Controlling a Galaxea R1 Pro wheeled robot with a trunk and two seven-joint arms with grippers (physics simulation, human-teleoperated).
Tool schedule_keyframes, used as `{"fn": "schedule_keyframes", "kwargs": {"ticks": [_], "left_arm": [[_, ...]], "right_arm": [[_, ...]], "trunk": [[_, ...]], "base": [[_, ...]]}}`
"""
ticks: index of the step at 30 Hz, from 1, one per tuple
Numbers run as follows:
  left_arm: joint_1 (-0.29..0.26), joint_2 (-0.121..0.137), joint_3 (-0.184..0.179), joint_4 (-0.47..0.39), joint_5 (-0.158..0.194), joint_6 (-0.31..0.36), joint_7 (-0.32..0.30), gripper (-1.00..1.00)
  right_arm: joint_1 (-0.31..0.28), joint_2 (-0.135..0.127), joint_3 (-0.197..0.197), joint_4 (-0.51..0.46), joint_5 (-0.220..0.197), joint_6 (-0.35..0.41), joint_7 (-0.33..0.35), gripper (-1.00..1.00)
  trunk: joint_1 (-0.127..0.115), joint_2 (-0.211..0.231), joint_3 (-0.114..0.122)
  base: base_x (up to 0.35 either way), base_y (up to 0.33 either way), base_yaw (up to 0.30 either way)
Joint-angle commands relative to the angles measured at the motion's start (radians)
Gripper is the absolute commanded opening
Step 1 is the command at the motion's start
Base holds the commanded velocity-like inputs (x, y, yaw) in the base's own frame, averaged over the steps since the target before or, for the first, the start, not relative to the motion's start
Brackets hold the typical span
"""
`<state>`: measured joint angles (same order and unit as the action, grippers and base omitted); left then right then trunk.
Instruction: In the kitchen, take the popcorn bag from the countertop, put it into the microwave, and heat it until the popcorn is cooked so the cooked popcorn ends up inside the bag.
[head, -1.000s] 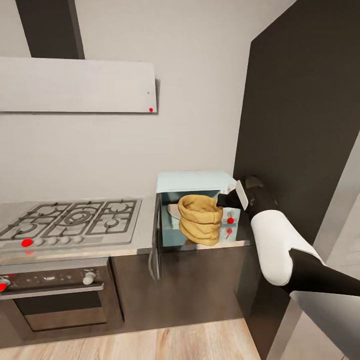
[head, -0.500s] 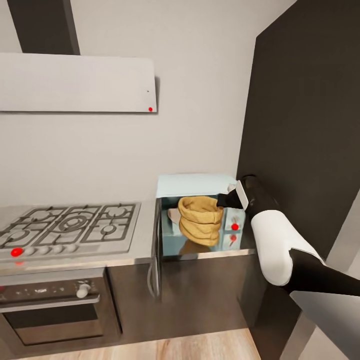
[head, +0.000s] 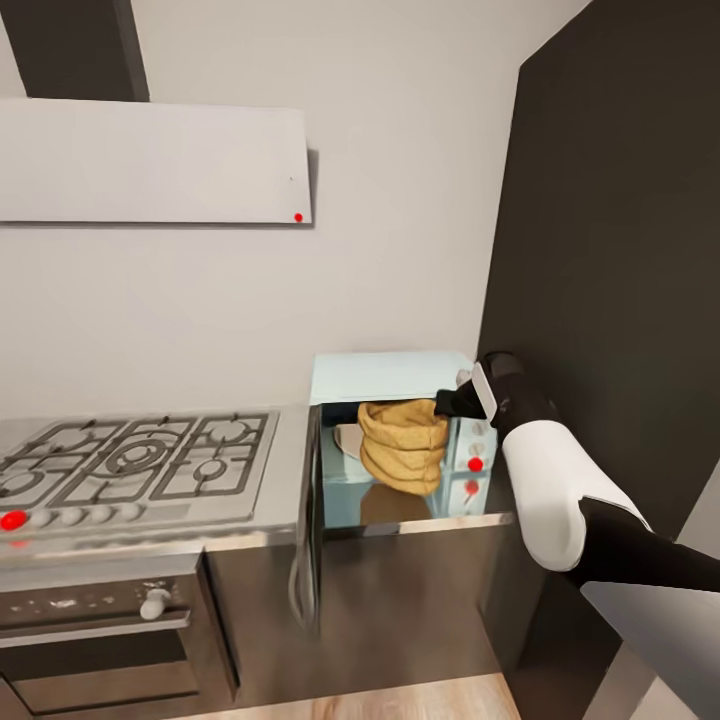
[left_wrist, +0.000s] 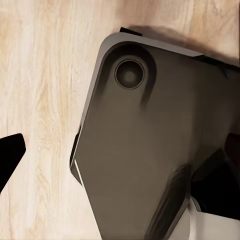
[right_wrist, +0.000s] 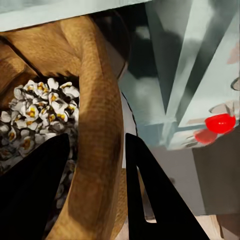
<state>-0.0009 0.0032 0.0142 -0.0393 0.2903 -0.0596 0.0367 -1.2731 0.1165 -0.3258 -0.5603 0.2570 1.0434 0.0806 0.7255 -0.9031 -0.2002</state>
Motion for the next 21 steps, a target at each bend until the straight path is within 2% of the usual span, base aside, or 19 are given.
{"fn": "schedule_keyframes", "kwargs": {"ticks": [1, 10, 21], "left_arm": [[0.0, 0.0, 0.001, -0.001, 0.003, -0.002, 0.002, 1.0], [0.0, 0.0, 0.0, -0.001, 0.003, -0.002, 0.002, 1.0], [0.0, 0.0, 0.001, -0.001, 0.003, -0.002, 0.002, 1.0]], "right_arm": [[-0.002, 0.001, -0.008, -0.012, -0.008, 0.004, 0.008, -1.0], [-0.002, 0.002, -0.008, -0.012, -0.009, 0.004, 0.01, -1.0], [-0.002, 0.005, -0.01, 0.003, -0.011, 0.004, 0.014, -1.0]], "trunk": [[0.001, -0.001, -0.001], [0.001, -0.001, -0.001], [0.001, -0.001, -0.001]], "base": [[0.225, 0.0, 0.0], [0.199, 0.0, 0.0], [0.132, 0.0, 0.0]]}}
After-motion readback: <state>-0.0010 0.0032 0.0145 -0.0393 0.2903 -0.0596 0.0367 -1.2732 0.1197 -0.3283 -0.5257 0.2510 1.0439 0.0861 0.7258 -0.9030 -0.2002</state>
